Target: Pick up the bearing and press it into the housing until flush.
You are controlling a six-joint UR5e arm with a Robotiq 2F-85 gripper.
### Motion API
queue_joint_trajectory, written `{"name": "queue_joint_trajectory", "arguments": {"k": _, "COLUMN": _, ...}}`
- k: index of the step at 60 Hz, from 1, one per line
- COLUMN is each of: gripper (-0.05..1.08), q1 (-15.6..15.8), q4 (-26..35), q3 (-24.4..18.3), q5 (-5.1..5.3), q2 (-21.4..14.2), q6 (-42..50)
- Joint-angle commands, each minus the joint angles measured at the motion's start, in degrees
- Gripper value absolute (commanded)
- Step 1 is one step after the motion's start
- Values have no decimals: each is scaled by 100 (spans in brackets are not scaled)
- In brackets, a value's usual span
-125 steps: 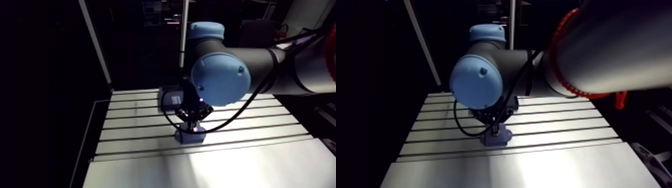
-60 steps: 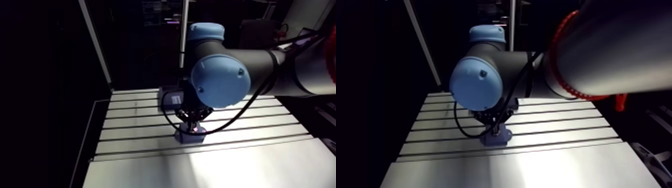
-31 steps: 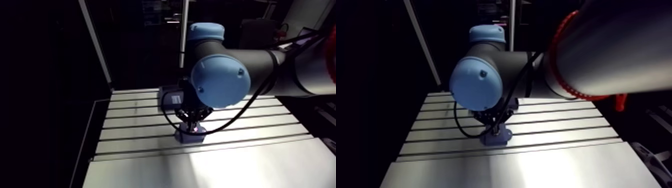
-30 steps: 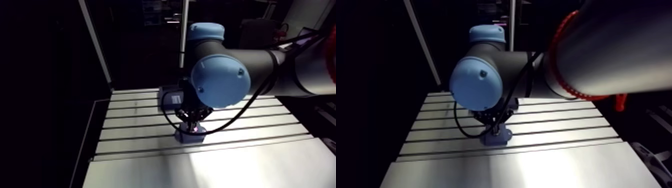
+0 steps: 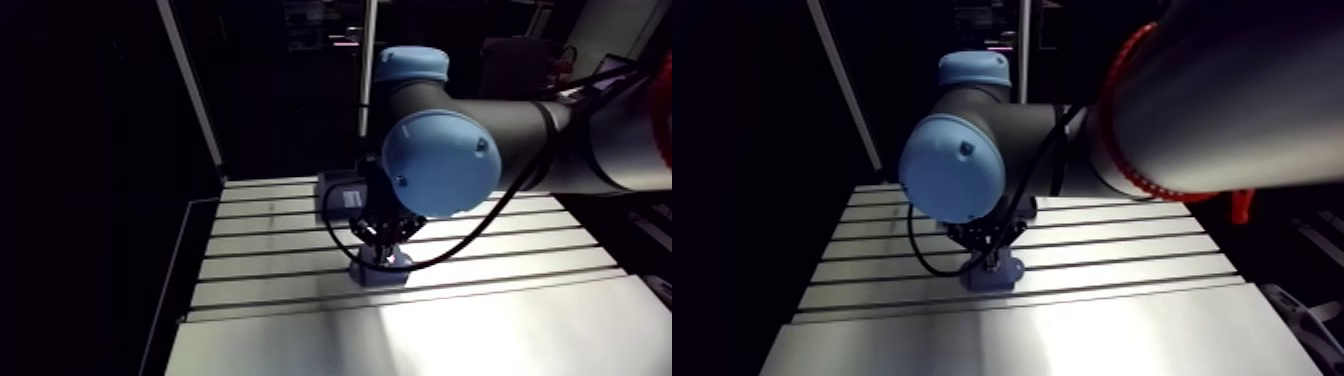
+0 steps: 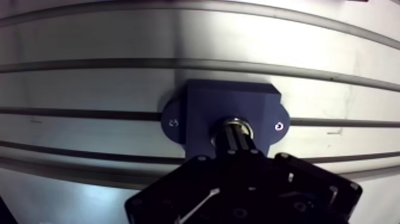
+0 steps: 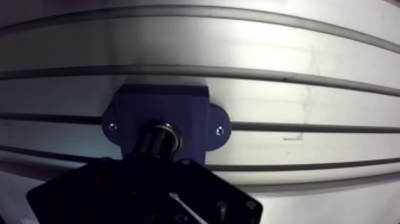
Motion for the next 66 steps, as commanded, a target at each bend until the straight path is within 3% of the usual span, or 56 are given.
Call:
{"name": "queue_joint_trajectory", "arguments": {"k": 1, "gripper": 103, "q1": -2, "q4": -1, "q3": 4, "q5": 0, "q2": -2, "q6": -4}}
{"name": "queue_joint_trajectory", "arguments": {"k": 66, "gripper": 103, "q1": 7, "q4": -1, "q3": 22, "q5": -8, "q2": 16, "q6": 5}}
